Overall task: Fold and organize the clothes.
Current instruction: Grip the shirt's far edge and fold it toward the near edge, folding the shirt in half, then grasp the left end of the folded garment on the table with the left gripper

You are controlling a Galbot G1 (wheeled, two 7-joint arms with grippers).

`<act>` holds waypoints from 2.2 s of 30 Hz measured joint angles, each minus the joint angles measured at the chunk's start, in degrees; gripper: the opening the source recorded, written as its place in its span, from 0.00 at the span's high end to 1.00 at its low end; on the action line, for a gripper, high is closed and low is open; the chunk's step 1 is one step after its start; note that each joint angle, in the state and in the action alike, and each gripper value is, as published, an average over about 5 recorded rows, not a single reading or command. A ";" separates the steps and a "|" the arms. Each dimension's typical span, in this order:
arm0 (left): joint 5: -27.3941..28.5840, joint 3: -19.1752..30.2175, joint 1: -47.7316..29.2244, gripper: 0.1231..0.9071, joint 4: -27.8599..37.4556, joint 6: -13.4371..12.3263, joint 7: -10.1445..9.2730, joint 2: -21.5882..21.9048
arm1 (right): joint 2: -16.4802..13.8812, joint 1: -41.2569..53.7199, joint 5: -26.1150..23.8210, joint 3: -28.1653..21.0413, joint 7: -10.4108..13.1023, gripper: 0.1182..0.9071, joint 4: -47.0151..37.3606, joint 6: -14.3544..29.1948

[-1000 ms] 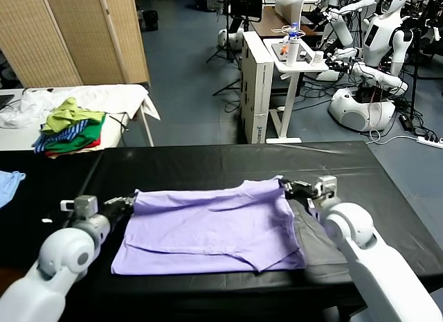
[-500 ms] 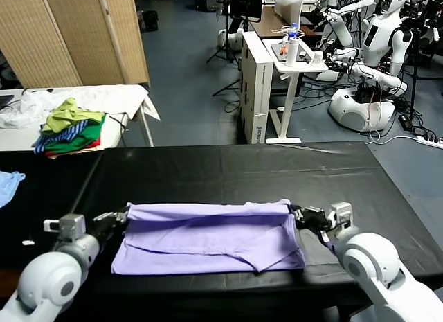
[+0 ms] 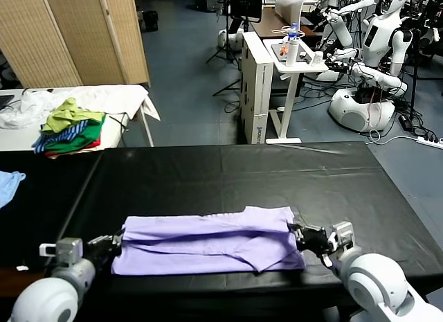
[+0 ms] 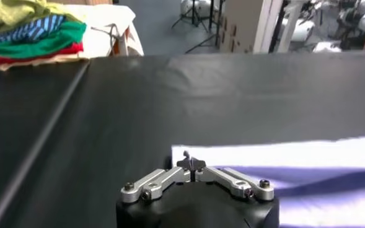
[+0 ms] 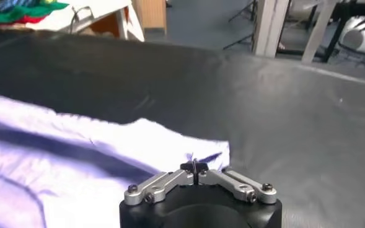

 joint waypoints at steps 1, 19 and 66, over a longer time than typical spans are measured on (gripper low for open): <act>0.24 0.03 0.35 0.97 -0.01 -0.03 0.04 -0.20 | 0.00 -0.04 -0.08 -0.07 -0.01 0.97 -0.01 0.00; 2.79 -0.05 4.59 0.53 -2.29 -0.14 -2.03 -4.21 | 0.06 -3.18 1.45 3.10 -0.40 0.30 4.28 0.00; 0.98 6.09 -13.18 0.91 13.47 -3.85 1.33 -7.43 | 17.15 9.87 -5.34 -1.63 5.97 0.96 -16.29 8.43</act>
